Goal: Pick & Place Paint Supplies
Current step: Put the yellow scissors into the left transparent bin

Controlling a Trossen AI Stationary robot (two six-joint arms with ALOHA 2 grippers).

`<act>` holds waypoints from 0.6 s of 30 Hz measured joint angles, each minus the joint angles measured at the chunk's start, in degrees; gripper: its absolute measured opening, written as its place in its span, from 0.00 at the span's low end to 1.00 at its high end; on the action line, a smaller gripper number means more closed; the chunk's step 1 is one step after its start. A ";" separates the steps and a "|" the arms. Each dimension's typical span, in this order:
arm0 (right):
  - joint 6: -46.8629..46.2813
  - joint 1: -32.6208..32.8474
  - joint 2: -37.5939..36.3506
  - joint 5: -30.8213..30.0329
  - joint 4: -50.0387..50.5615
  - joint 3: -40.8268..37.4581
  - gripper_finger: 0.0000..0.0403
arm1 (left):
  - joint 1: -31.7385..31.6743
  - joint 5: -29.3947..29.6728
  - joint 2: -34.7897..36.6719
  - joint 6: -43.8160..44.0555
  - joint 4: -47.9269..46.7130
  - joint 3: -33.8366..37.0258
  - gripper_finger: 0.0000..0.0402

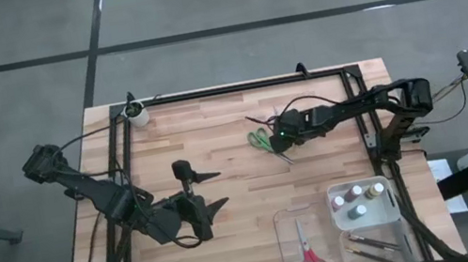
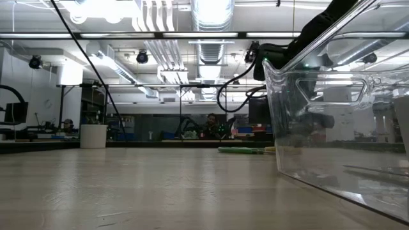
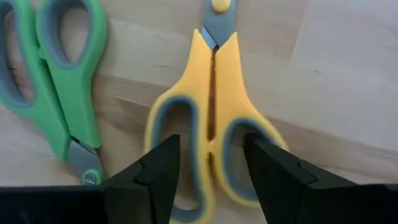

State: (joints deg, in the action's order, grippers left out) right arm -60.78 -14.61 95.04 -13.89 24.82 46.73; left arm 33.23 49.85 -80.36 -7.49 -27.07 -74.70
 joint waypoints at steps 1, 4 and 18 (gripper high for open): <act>-0.17 0.00 0.31 -0.01 0.00 0.08 0.45 | 0.02 -0.01 0.00 0.00 0.00 0.00 0.78; -0.30 0.02 1.21 -0.33 -0.09 0.20 0.45 | 0.01 -0.01 0.00 0.00 0.01 0.00 0.78; 0.99 0.06 0.97 -0.09 0.92 0.51 0.26 | 0.00 0.00 0.00 0.02 0.00 0.00 0.78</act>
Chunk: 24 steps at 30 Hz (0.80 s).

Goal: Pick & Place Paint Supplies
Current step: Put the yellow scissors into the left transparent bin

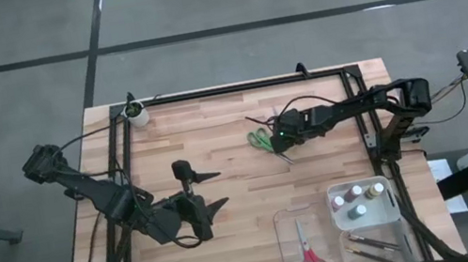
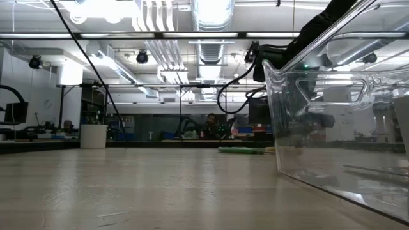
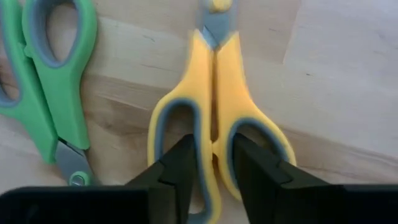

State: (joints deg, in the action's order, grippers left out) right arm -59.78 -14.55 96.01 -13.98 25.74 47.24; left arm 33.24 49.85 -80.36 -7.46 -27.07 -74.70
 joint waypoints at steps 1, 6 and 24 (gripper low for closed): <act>0.01 0.03 0.02 0.02 -0.09 0.00 0.23 | 0.00 0.01 0.00 0.02 0.00 0.00 0.78; 1.26 0.03 0.11 0.20 -0.69 0.00 0.16 | 0.01 0.00 0.00 0.02 0.00 0.00 0.78; 1.24 0.00 0.13 0.33 -0.71 0.00 0.21 | 0.02 0.01 0.00 0.17 0.00 0.00 0.78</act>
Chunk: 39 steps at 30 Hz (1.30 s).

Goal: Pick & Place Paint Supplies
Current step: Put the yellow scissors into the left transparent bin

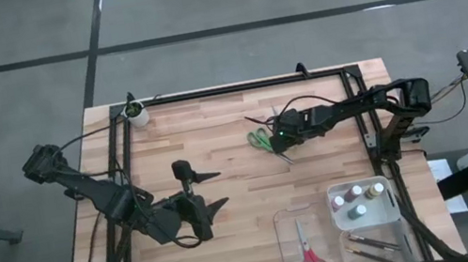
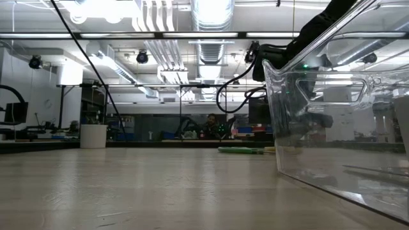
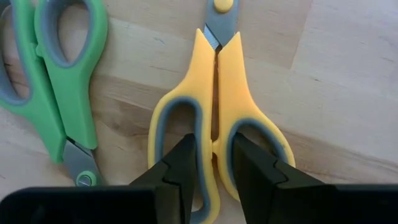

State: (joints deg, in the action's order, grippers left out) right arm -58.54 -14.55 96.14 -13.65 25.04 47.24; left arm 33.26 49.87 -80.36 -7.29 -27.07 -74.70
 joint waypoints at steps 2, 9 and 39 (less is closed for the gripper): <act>0.00 0.00 0.02 0.00 0.01 0.00 0.21 | -0.02 -0.01 0.00 -0.02 0.01 0.00 0.78; 0.02 0.02 0.02 0.02 0.04 0.00 0.18 | -0.02 0.00 0.00 -0.04 0.02 0.00 0.78; -0.55 0.02 -0.26 -0.19 0.90 0.75 0.21 | -0.01 -0.02 0.01 -0.19 0.01 0.01 0.78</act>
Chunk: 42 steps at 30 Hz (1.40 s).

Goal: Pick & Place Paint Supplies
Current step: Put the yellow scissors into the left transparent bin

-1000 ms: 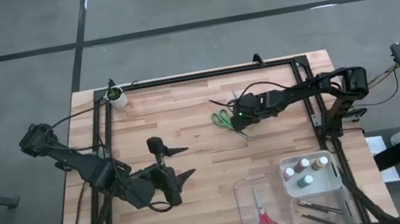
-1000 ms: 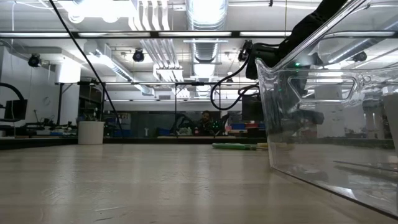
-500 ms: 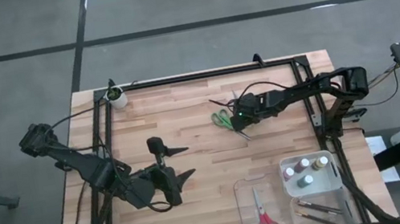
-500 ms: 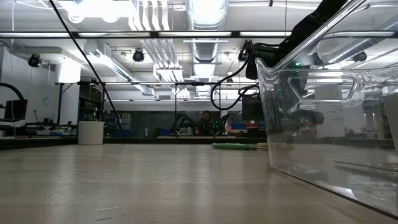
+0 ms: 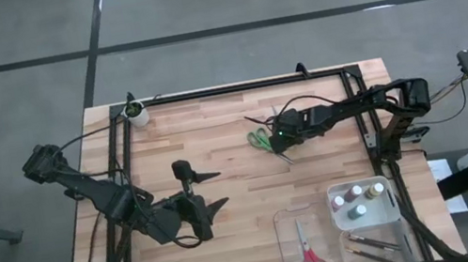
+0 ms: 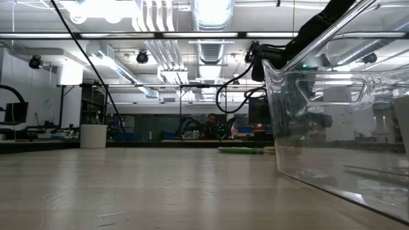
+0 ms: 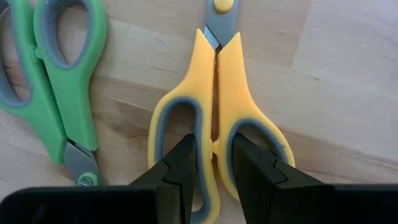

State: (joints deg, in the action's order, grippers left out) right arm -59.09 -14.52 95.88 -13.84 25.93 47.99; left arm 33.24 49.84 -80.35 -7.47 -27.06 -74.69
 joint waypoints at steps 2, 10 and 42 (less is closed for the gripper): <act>0.02 0.00 0.00 0.00 -0.02 0.09 0.21 | 0.00 0.01 -0.01 0.01 0.00 -0.01 0.78; 0.47 0.00 -1.41 0.59 0.81 1.12 0.21 | 0.00 0.01 -0.01 0.01 0.00 -0.01 0.78; -0.57 19.75 -31.73 3.35 5.58 4.02 0.21 | 0.01 0.00 -0.01 0.16 -0.01 -0.01 0.78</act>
State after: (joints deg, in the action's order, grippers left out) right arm -59.66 5.23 64.15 -10.49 31.51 52.01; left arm 33.25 49.85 -80.36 -7.31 -27.07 -74.70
